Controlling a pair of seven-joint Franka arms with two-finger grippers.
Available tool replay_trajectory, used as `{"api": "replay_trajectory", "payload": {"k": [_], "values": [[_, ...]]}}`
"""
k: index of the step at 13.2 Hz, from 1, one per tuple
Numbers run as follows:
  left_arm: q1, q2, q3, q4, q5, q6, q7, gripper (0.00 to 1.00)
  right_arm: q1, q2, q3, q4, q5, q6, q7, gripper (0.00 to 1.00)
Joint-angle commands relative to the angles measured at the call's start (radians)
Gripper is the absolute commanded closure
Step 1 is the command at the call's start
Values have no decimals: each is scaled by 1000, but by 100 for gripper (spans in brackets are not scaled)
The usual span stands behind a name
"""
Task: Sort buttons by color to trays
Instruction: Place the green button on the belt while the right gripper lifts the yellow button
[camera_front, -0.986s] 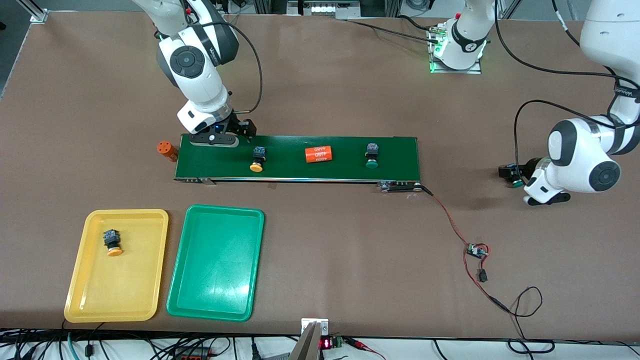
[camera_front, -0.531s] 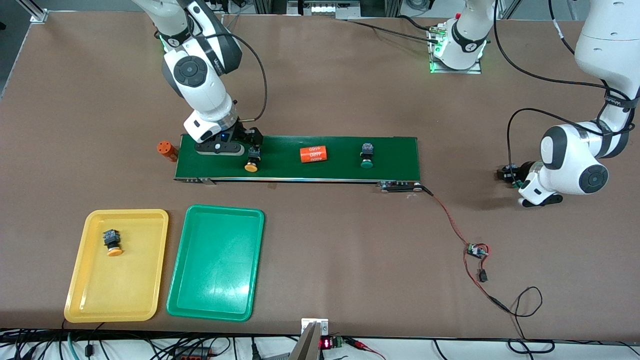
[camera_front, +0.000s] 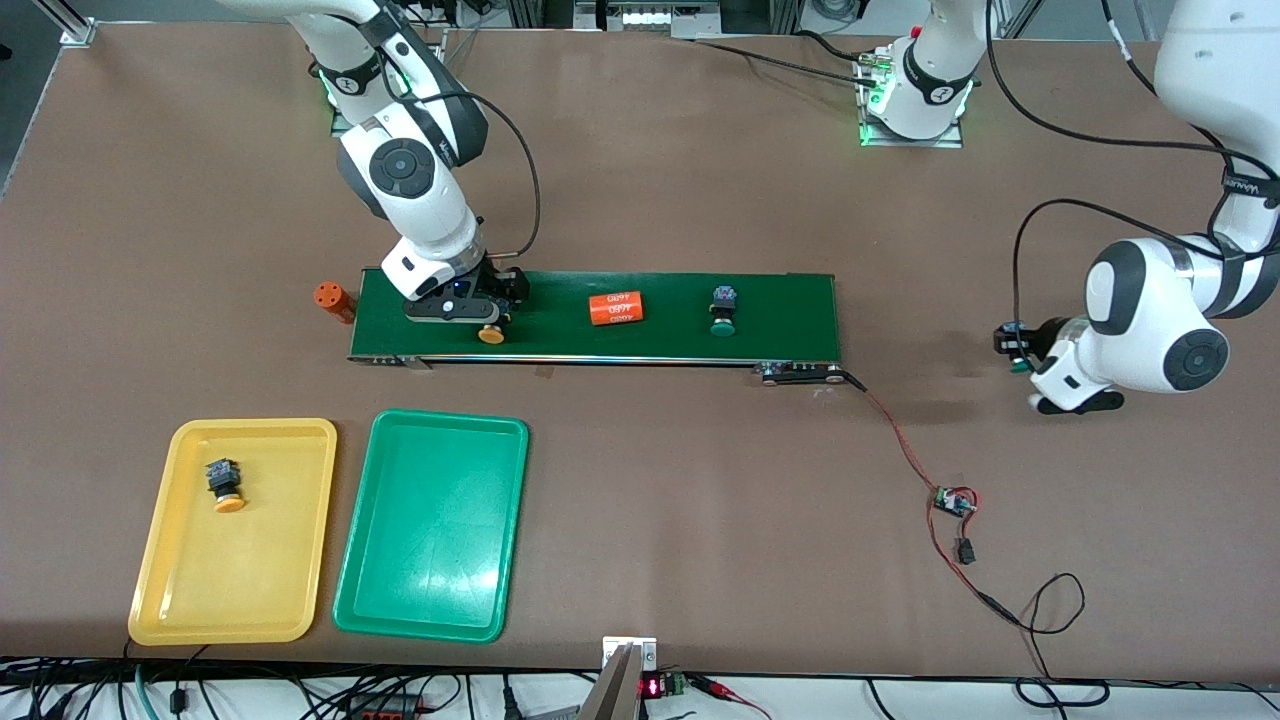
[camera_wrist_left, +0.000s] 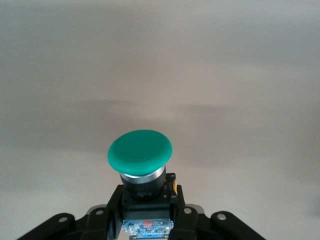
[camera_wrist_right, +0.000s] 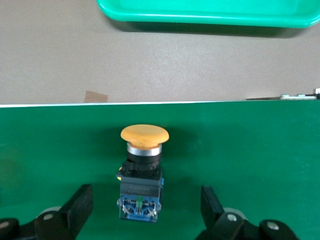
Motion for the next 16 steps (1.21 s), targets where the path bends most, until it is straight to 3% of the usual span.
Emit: {"api": "replay_trajectory", "payload": {"k": [1, 2, 4, 6, 8, 10, 13, 16], "values": [[-8, -51, -141, 0, -46, -59, -106, 78, -4, 26, -2, 14, -65, 12, 19, 38], [-8, -52, -207, 6, -55, -57, -163, 78, -5, 32, -8, 14, -78, 12, 16, 51], [-49, -49, -275, 6, -66, -24, -241, 78, -5, 40, -20, 14, -89, 15, 12, 63], [-107, -38, -299, 0, -101, 21, -262, 78, -5, 51, -31, 16, -114, 17, 12, 65], [-138, -8, -304, -10, -118, 58, -272, 78, -7, 51, -34, 18, -115, 17, 10, 75], [-173, 21, -305, -13, -120, 65, -274, 71, -10, 43, -48, 62, -114, 2, -4, 82], [-174, 32, -304, -16, -120, 87, -275, 0, -22, 22, -59, 189, -102, -160, -78, 86], [-161, -52, -295, -2, -120, 78, -275, 0, -33, 26, -126, 304, -102, -253, -236, 86]]}}
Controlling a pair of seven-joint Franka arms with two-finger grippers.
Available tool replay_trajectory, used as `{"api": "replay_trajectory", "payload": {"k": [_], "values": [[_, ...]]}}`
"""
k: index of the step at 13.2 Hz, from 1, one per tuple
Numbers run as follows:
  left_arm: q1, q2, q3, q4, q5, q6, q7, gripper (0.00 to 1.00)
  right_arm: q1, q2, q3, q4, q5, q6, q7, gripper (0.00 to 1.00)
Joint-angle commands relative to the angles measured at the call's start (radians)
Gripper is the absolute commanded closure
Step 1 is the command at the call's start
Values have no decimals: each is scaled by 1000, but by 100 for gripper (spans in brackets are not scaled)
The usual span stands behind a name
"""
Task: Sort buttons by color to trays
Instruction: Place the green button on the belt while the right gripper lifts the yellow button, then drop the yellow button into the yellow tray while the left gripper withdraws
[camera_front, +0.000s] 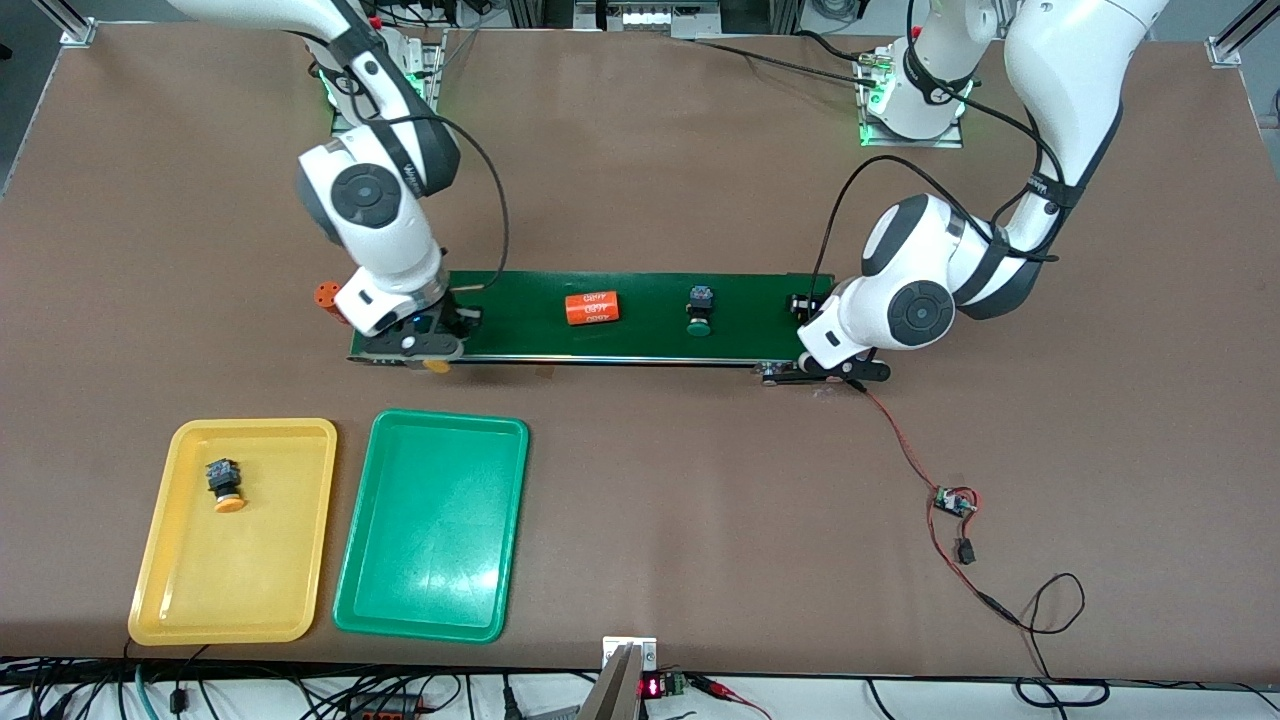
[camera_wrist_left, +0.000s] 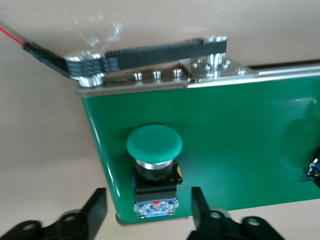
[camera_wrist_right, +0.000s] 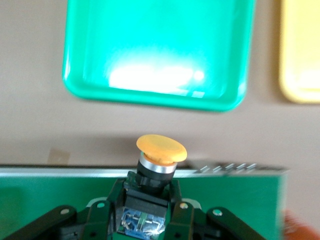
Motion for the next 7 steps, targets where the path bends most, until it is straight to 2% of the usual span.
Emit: {"api": "replay_trajectory", "payload": {"k": [1, 4, 7], "values": [[8, -125, 21, 7, -19, -13, 1, 0, -20, 17, -66, 89, -5, -45, -161, 86], [-10, -229, 136, 43, -16, -16, 17, 0, -75, 77, -137, 162, -13, -39, -383, 86], [-78, -315, 263, 44, -16, -38, 108, 0, -114, 168, -183, 256, -18, -30, -543, 86]]}}
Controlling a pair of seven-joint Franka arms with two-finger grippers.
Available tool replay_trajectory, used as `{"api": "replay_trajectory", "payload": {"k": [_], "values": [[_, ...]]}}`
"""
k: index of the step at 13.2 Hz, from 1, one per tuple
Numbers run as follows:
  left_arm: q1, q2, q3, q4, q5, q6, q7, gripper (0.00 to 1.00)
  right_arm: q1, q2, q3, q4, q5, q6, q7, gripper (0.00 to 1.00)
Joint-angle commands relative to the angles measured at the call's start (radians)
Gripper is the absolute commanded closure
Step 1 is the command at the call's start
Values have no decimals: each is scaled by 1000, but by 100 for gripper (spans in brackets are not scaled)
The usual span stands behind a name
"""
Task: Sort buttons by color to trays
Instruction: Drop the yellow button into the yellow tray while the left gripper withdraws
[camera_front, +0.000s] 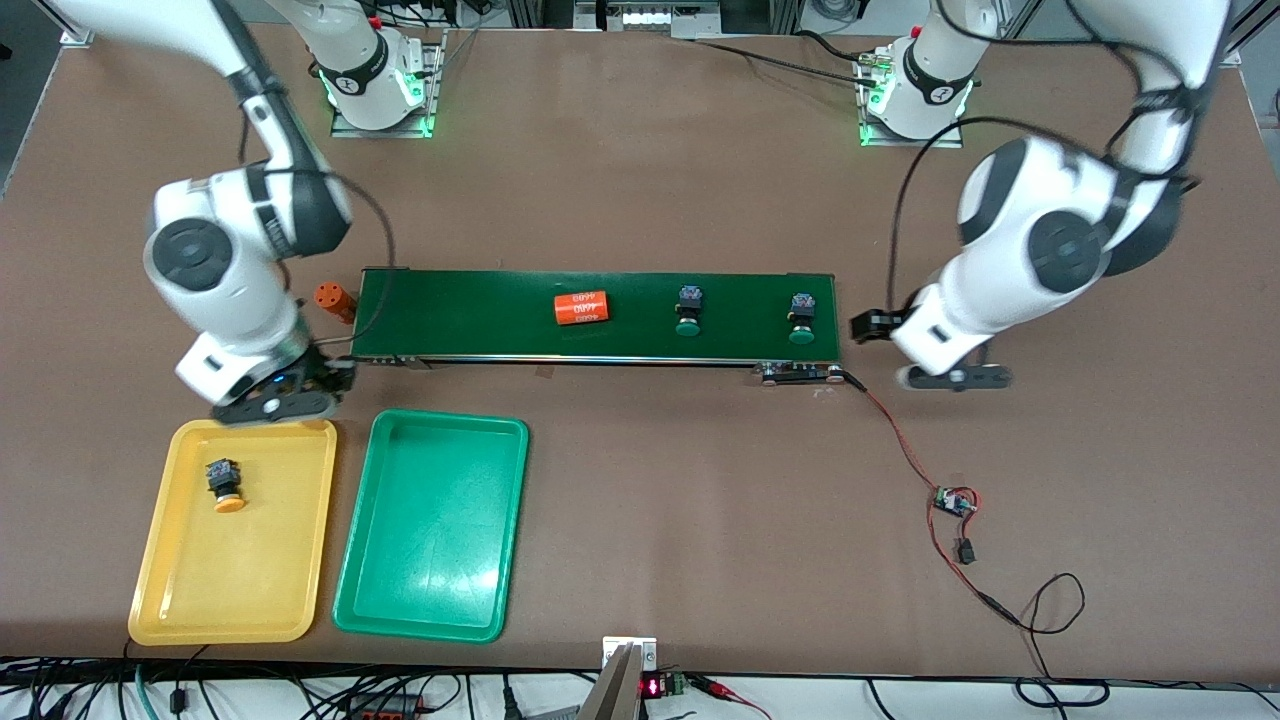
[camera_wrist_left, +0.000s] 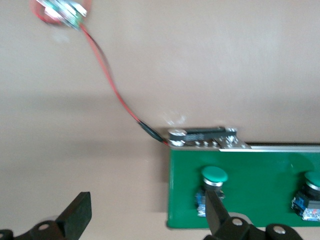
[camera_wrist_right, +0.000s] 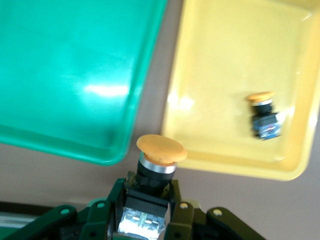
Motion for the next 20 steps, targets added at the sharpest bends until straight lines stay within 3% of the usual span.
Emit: {"api": "replay_trajectory", "payload": {"k": [1, 4, 6, 8, 9, 11, 12, 13, 14, 15, 16, 17, 20], "values": [[-70, -86, 126, -13, -18, -69, 135, 0, -18, 114, -27, 119, -21, 28, -108, 86], [-93, -180, 221, -13, -8, -156, 269, 0, -9, 187, -111, 127, -54, 172, -168, 85], [-133, -224, 283, -10, -12, -196, 269, 0, -16, 233, -150, 126, -120, 255, -181, 85], [-132, -261, 313, -5, -21, -195, 266, 0, -17, 269, -170, 126, -126, 324, -181, 85], [-135, -264, 333, 39, -24, -202, 265, 0, -17, 275, -170, 127, -125, 331, -181, 85], [-150, -222, 338, 189, -21, -361, 265, 0, -13, 286, -170, 127, -123, 344, -172, 82], [-156, -205, 338, 249, -9, -407, 265, 0, -12, 289, -170, 127, -123, 354, -167, 74], [-164, -203, 340, 259, -2, -416, 263, 0, -15, 290, -171, 126, -123, 375, -173, 45], [-158, -203, 338, 257, 4, -417, 263, 0, -12, 290, -171, 120, -122, 403, -178, 36], [-158, -203, 334, 259, 17, -417, 263, 0, -9, 290, -171, 117, -122, 407, -170, 14], [-151, -202, 332, 263, 30, -416, 263, 0, -12, 287, -171, 117, -123, 407, -176, 5], [-151, -202, 331, 262, 33, -416, 263, 0, -7, 281, -178, 118, -123, 407, -178, 0], [-151, -203, 327, 269, 73, -417, 263, 0, 16, 223, -175, 112, -113, 314, -167, 0]]}}
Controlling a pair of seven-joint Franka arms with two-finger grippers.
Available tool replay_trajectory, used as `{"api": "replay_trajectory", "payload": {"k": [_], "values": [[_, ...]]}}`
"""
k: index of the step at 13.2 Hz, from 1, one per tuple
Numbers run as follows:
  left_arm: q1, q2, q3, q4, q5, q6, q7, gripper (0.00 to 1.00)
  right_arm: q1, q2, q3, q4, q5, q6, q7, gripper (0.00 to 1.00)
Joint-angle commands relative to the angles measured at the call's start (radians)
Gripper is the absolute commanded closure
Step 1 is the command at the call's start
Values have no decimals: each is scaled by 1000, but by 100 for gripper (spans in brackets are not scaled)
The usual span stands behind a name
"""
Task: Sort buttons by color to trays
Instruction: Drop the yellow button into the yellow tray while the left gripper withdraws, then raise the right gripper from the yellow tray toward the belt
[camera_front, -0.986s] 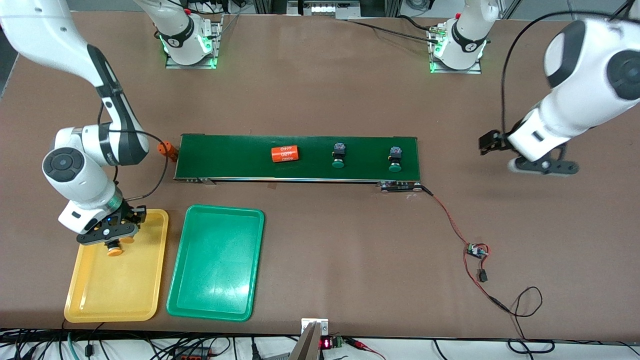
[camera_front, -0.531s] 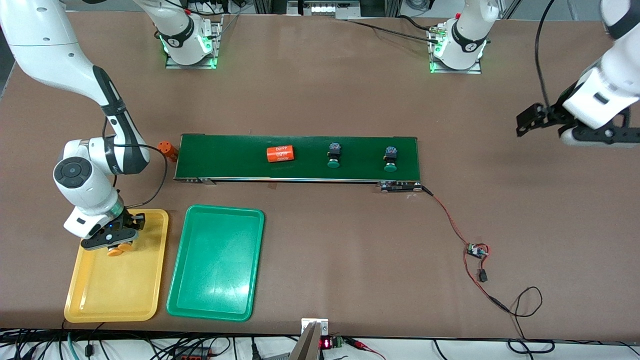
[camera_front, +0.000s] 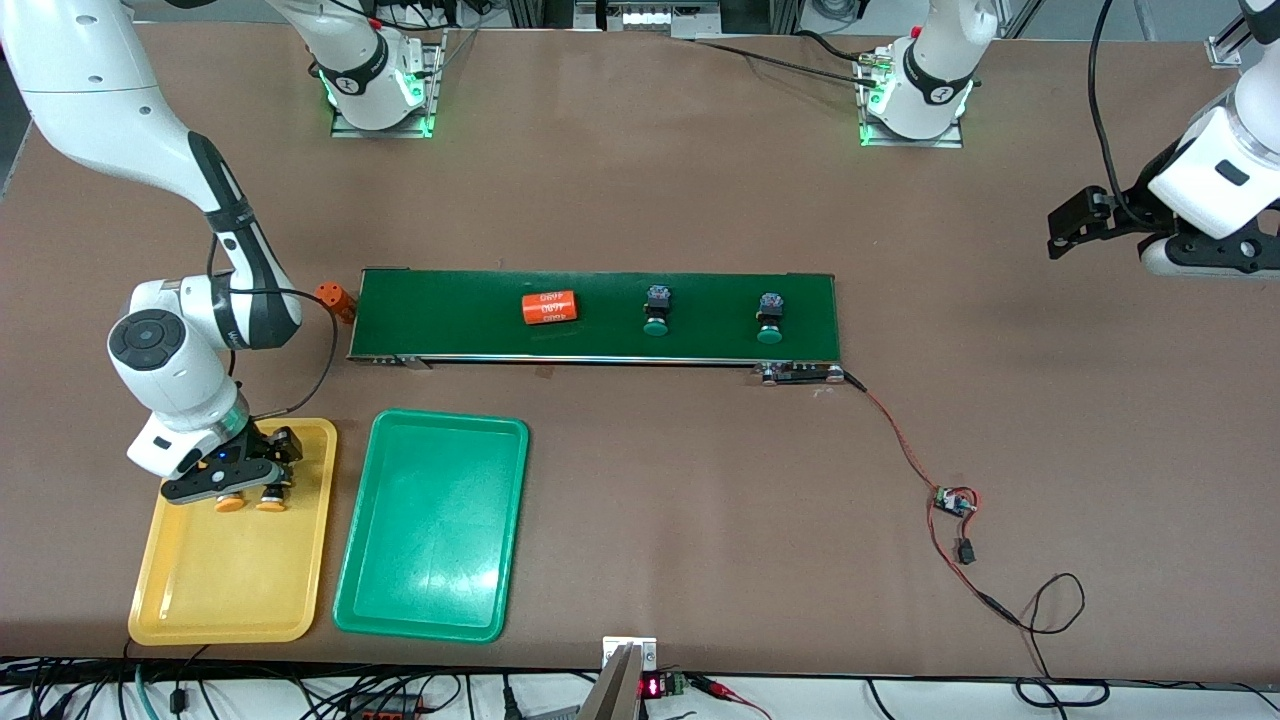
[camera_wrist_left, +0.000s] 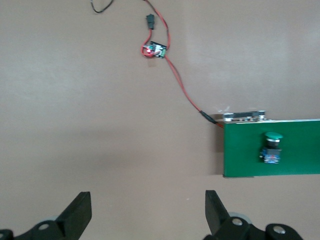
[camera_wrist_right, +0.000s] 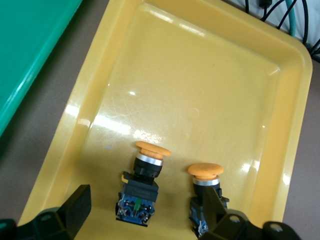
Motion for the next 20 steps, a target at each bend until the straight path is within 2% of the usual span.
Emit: {"api": "replay_trajectory", "payload": {"k": [1, 4, 7, 9, 12, 13, 16, 20], "values": [[-9, 12, 6, 39, 29, -27, 21, 0, 43, -88, -4, -9, 2, -143, 40, 0], [-7, 12, 12, 41, 29, -33, 28, 0, 92, -203, 7, -37, 21, -330, 134, 0], [-7, 12, 14, 39, 29, -36, 31, 0, 176, -334, 4, -38, 316, -563, 143, 0], [-7, 12, 15, 41, 29, -42, 31, 0, 196, -404, 4, -55, 414, -625, 158, 0], [-6, 12, 17, 39, 29, -44, 31, 0, 233, -517, 19, -183, 518, -608, 246, 0], [-6, 12, 17, 39, 28, -50, 31, 0, 239, -561, 47, -228, 518, -599, 323, 0], [-4, 12, 17, 39, 28, -58, 31, 0, 233, -641, 185, -311, 516, -593, 514, 0], [-6, 12, 17, 41, 26, -59, 31, 0, 233, -648, 346, -385, 495, -494, 766, 0]]}}
